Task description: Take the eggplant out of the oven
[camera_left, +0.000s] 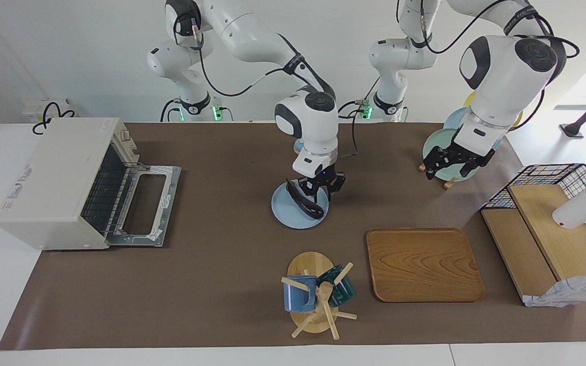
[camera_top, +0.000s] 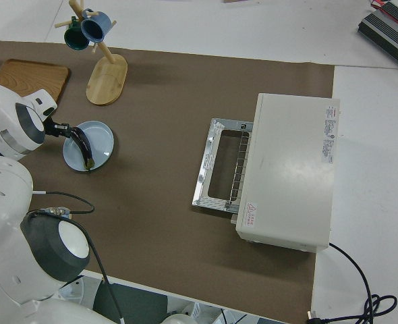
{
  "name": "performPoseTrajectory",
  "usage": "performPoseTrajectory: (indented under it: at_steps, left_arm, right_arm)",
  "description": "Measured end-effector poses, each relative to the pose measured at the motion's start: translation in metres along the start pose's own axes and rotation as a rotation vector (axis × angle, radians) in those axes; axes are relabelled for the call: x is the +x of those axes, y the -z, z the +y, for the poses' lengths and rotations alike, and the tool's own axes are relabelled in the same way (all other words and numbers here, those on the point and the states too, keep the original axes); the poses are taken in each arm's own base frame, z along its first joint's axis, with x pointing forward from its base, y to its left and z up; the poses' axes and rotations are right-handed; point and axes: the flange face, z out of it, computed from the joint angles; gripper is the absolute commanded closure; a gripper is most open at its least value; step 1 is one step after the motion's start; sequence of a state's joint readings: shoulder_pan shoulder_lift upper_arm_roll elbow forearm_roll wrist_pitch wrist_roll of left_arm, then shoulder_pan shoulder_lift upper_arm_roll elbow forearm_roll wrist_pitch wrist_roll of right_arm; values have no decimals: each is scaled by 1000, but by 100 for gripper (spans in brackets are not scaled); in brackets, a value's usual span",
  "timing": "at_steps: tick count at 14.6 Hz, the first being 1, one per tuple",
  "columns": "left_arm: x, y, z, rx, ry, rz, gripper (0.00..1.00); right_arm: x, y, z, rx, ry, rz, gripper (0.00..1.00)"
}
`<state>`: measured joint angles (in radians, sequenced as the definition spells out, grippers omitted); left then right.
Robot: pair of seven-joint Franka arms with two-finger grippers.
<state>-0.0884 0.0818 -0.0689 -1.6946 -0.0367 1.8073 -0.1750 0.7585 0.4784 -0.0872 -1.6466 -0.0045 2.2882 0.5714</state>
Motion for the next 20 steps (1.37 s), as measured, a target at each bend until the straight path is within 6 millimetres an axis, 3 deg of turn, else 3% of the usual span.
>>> performPoseTrajectory:
  at_steps: [2,4,7,10,12,15,18,20]
  left_arm:
    - [0,-6,16,-18,23,-1,0]
    - [-2,-16,47,-27,60,-5,0]
    - [-9,-38,104,-35,107,-6,0]
    - [-18,-68,161,-60,111,-12,0]
    - [-30,-97,200,-72,92,-6,0]
    - [-49,-139,242,-91,39,11,0]
    - [-68,-172,279,-95,-8,-2,0]
    - [-81,-194,304,-107,-22,-1,0]
  right_arm:
    - [17,18,38,-29,12,-37,85]
    - [28,39,80,-63,17,-99,100]
    - [28,46,128,-161,55,-176,100]
    - [9,13,175,-284,80,-225,100]
    - [-3,-9,225,-331,51,-260,100]
    - [-12,-22,286,-337,30,-296,100]
    - [-27,-37,325,-345,37,-302,100]
    - [-36,-44,336,-346,48,-317,100]
